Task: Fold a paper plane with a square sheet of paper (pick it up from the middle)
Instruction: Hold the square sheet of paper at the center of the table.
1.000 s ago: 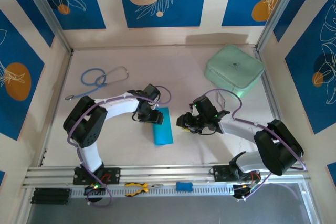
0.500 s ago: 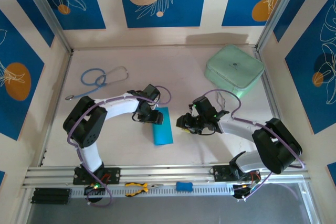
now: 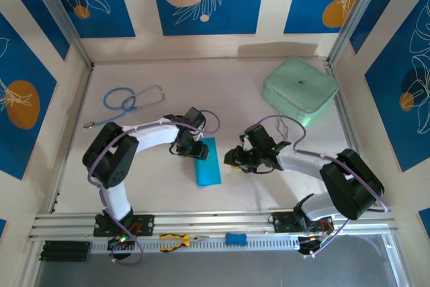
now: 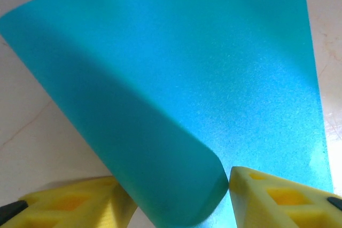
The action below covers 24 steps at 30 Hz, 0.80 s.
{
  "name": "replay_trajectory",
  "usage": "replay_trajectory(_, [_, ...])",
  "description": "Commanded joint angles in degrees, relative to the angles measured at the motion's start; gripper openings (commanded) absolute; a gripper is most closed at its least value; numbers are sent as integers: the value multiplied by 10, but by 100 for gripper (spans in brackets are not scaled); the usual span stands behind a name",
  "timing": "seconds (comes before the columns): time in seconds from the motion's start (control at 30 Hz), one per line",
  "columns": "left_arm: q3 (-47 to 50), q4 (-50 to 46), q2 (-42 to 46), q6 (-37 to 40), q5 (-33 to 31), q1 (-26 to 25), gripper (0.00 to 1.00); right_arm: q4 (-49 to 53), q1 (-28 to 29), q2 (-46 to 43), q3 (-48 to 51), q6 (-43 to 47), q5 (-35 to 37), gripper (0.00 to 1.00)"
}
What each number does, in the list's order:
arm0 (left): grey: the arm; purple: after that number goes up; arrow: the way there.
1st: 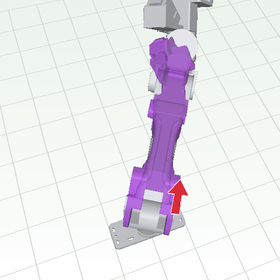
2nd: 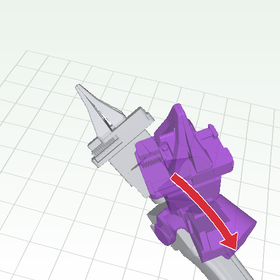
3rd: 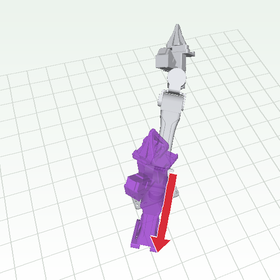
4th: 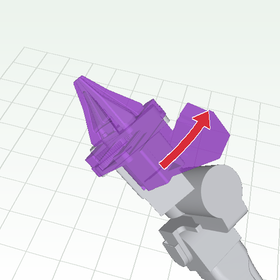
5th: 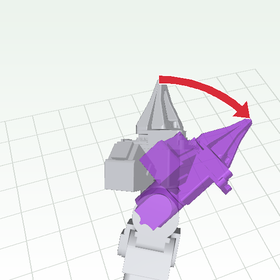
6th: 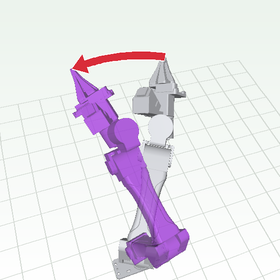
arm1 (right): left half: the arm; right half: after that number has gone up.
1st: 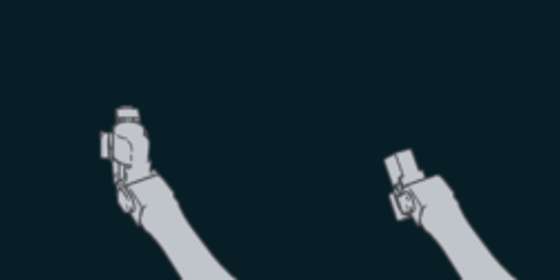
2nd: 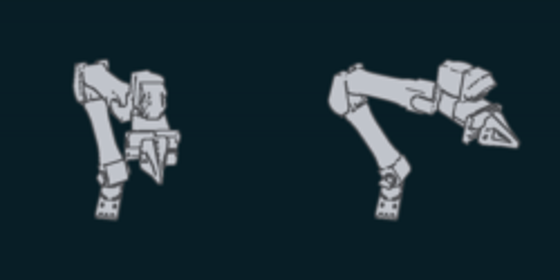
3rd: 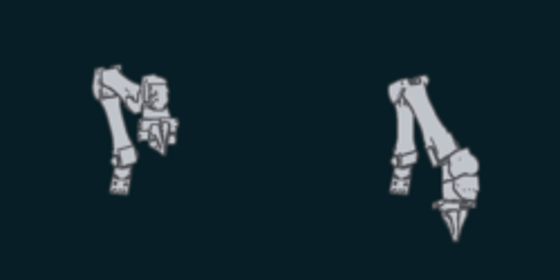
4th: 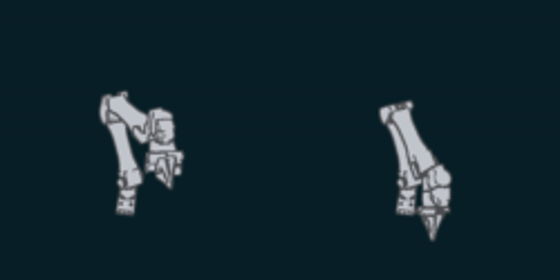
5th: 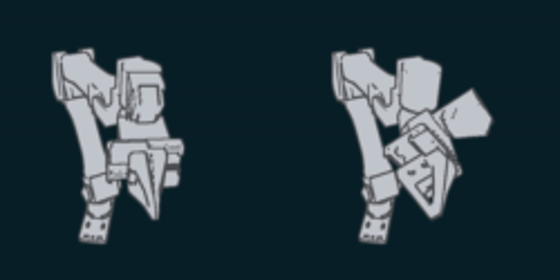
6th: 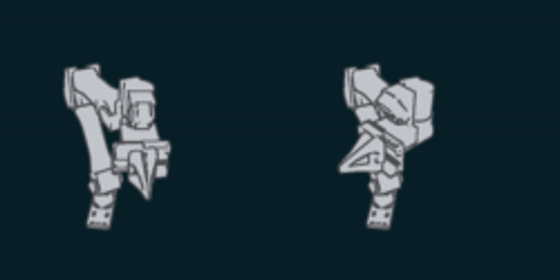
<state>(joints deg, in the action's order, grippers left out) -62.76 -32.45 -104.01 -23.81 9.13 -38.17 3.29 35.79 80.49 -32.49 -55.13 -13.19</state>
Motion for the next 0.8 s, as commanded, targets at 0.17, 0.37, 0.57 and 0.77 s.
replay_trajectory(0.17, [23, -10, -39, 17, -67, 11, 57, -12, 13, 19, -20, 8, -27, 41])
replay_trajectory(0.37, [23, -10, -38, 17, -69, 11, 57, -17, 17, 29, -25, 9, -22, 31])
replay_trajectory(0.57, [22, -8, -40, 19, -67, 11, 57, -6, 18, 23, -24, 3, -4, 31])
replay_trajectory(0.77, [21, -6, -40, 18, -67, 12, 60, 13, 12, -4, -14, -3, 29, 32])
